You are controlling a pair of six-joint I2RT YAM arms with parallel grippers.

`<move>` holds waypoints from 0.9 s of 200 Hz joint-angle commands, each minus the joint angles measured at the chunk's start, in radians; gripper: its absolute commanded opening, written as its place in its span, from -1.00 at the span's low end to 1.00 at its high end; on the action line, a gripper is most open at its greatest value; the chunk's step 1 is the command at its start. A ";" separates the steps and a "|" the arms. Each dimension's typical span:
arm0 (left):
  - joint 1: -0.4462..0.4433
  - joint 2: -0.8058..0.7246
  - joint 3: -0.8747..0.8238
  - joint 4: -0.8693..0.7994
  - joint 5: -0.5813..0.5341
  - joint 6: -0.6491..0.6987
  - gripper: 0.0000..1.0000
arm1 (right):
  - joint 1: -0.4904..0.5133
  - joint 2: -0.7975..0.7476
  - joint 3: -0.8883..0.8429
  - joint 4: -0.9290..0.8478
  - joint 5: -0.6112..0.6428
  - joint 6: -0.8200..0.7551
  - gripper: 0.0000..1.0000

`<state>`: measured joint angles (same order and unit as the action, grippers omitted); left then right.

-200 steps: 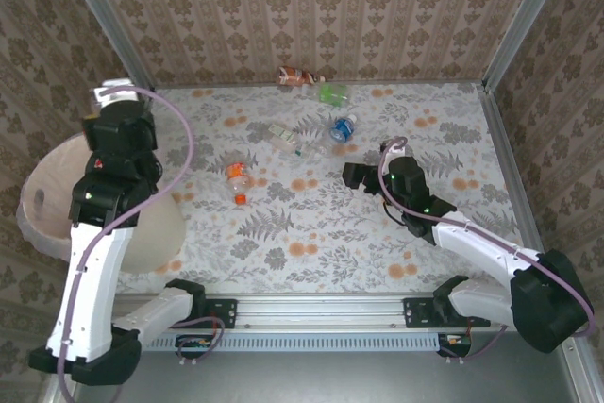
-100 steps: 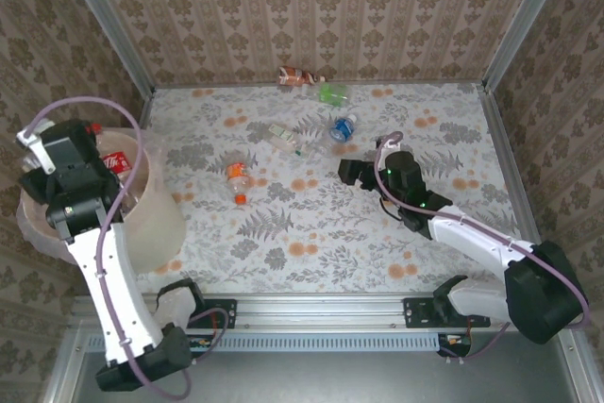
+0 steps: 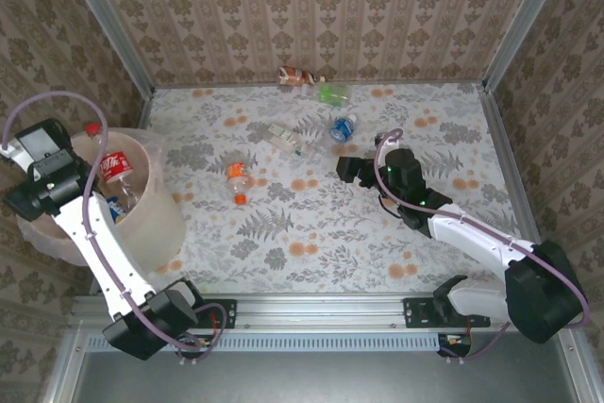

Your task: Put the plastic bottles in the bin

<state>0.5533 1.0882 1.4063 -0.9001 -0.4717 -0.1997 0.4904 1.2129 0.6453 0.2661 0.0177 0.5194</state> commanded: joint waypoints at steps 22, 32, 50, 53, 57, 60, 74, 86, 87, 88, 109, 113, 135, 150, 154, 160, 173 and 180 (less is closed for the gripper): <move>-0.185 -0.031 0.084 -0.053 -0.016 -0.069 0.98 | -0.006 0.007 0.029 -0.001 -0.008 -0.021 0.99; -0.242 -0.037 0.095 -0.052 -0.032 -0.076 1.00 | -0.006 0.016 0.046 -0.028 -0.010 -0.025 0.99; -0.348 -0.052 0.108 -0.031 -0.032 -0.085 1.00 | -0.012 0.035 0.077 -0.079 -0.005 -0.030 0.99; -0.362 -0.056 0.110 -0.025 -0.025 -0.087 1.00 | -0.013 0.037 0.081 -0.085 -0.001 -0.029 0.99; -0.386 -0.059 0.110 -0.016 -0.014 -0.087 1.00 | -0.014 0.042 0.086 -0.094 0.006 -0.026 0.99; -0.403 -0.062 0.110 -0.009 -0.007 -0.087 1.00 | -0.016 0.045 0.090 -0.101 0.013 -0.022 0.99; -0.484 -0.075 0.105 0.032 0.024 -0.087 1.00 | -0.025 0.057 0.108 -0.134 0.030 -0.007 0.99; -0.543 -0.078 0.091 0.068 0.061 -0.089 1.00 | -0.029 0.067 0.121 -0.161 0.035 0.009 0.99; -0.549 -0.078 0.090 0.072 0.065 -0.089 1.00 | -0.031 0.068 0.123 -0.162 0.036 0.009 0.99; -0.552 -0.078 0.089 0.075 0.070 -0.089 1.00 | -0.031 0.070 0.124 -0.166 0.035 0.011 0.99; -0.641 -0.067 0.059 0.154 0.196 -0.089 1.00 | -0.033 0.097 0.153 -0.214 0.047 0.034 0.99; -0.658 -0.064 0.054 0.169 0.218 -0.089 1.00 | -0.033 0.102 0.159 -0.224 0.053 0.038 0.99; -0.744 -0.039 0.030 0.249 0.309 -0.082 1.00 | -0.032 0.134 0.187 -0.262 0.080 0.064 0.99; -0.775 -0.022 0.012 0.299 0.389 -0.090 1.00 | -0.033 0.160 0.208 -0.276 0.090 0.081 0.99; -0.780 -0.017 0.008 0.310 0.415 -0.092 1.00 | -0.035 0.169 0.215 -0.279 0.091 0.084 0.99; -0.783 -0.011 -0.001 0.326 0.457 -0.097 1.00 | -0.035 0.171 0.226 -0.284 0.091 0.087 0.99; -0.788 0.000 -0.018 0.359 0.540 -0.104 1.00 | -0.035 0.235 0.264 -0.301 0.096 0.101 1.00; -0.790 0.001 -0.027 0.373 0.562 -0.103 1.00 | -0.035 0.260 0.285 -0.315 0.113 0.121 0.99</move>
<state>-0.2264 1.0813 1.4086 -0.6331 -0.0895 -0.2771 0.4606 1.4006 0.8520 0.0151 0.0776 0.5846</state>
